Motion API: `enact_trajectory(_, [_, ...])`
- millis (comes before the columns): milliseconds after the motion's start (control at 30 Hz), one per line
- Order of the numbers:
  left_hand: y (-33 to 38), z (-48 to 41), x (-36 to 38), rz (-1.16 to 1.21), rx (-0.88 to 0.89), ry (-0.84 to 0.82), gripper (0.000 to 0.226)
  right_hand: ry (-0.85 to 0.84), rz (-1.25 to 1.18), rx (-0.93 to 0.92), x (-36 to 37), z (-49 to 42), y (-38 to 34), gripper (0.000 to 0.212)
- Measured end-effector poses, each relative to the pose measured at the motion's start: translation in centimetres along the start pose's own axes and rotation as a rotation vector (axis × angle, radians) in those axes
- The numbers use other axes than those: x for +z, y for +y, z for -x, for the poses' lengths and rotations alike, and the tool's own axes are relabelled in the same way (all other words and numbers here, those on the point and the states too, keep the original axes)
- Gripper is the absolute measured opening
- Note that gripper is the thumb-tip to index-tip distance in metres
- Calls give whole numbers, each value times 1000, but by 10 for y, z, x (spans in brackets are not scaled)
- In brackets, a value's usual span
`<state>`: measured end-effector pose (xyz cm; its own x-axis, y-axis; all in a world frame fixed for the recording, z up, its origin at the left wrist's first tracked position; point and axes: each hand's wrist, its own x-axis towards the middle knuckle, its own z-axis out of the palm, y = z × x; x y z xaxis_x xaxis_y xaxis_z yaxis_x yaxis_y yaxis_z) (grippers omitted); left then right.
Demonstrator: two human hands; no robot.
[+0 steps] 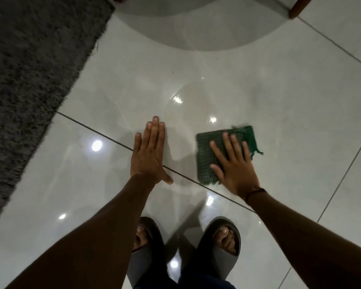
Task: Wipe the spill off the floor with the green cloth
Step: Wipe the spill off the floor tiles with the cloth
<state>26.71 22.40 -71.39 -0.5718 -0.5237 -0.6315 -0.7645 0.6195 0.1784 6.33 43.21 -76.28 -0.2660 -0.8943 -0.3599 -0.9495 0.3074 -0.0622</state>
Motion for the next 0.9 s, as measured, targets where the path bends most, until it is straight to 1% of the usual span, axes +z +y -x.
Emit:
enact_trajectory(67, [1, -2, 2, -10, 2, 3, 181, 36, -17, 132, -10, -28, 12, 71])
enact_trajectory(133, [2, -1, 2, -17, -5, 9, 182, 114, -43, 262, -22, -77, -5, 72])
enact_trajectory(167, [2, 0, 1, -17, -14, 16, 183, 132, -52, 278, -27, -98, -19, 72])
enact_trajectory(200, [3, 1, 1, -19, -17, 19, 182, 144, -64, 248, -28, -111, -33, 72])
enact_trajectory(267, [4, 2, -1, -31, -4, 16, 180, 136, -78, 69, -18, -99, -56, 71])
enact_trajectory(333, [4, 3, -3, -34, 1, -1, 178, 54, -65, -124, 1, -40, -63, 71])
enact_trajectory(367, [4, 2, -4, -32, 0, -6, 178, 13, -40, -175, 9, -6, -53, 71])
enact_trajectory(400, [4, 2, -4, -34, -5, -5, 179, -7, -11, -188, 15, 22, -36, 71])
enact_trajectory(433, [4, 1, -4, -32, -8, -8, 180, -23, 8, -171, 19, 43, -14, 70])
enact_trajectory(500, [4, 1, -3, -26, -3, -16, 181, -62, 21, -61, 17, 54, 31, 71])
enact_trajectory(567, [7, 1, -4, -47, -12, -7, 182, -18, -3, 79, 5, 23, 52, 72])
enact_trajectory(600, [10, 1, -5, -58, -11, -15, 182, 36, -27, 160, -2, -3, 49, 72])
enact_trajectory(667, [17, 1, -5, -90, -23, -14, 183, 110, -90, 299, -15, -57, 21, 73])
enact_trajectory(700, [19, 2, -6, -106, -30, -5, 182, 135, -118, 324, -17, -75, 3, 73])
enact_trajectory(733, [20, 3, -6, -114, -23, -2, 181, 145, -147, 297, -16, -82, -15, 72])
enact_trajectory(767, [21, 3, -7, -115, 1, 0, 180, 135, -156, 227, -12, -75, -30, 72])
enact_trajectory(833, [20, 3, -7, -135, 98, 13, 174, 68, -141, 37, 6, -20, -43, 72])
enact_trajectory(867, [20, 3, -7, -155, 148, 12, 171, 31, -133, -8, 14, 16, -39, 71])
enact_trajectory(900, [19, 2, -7, -177, 183, 5, 170, 8, -119, -6, 21, 48, -28, 71])
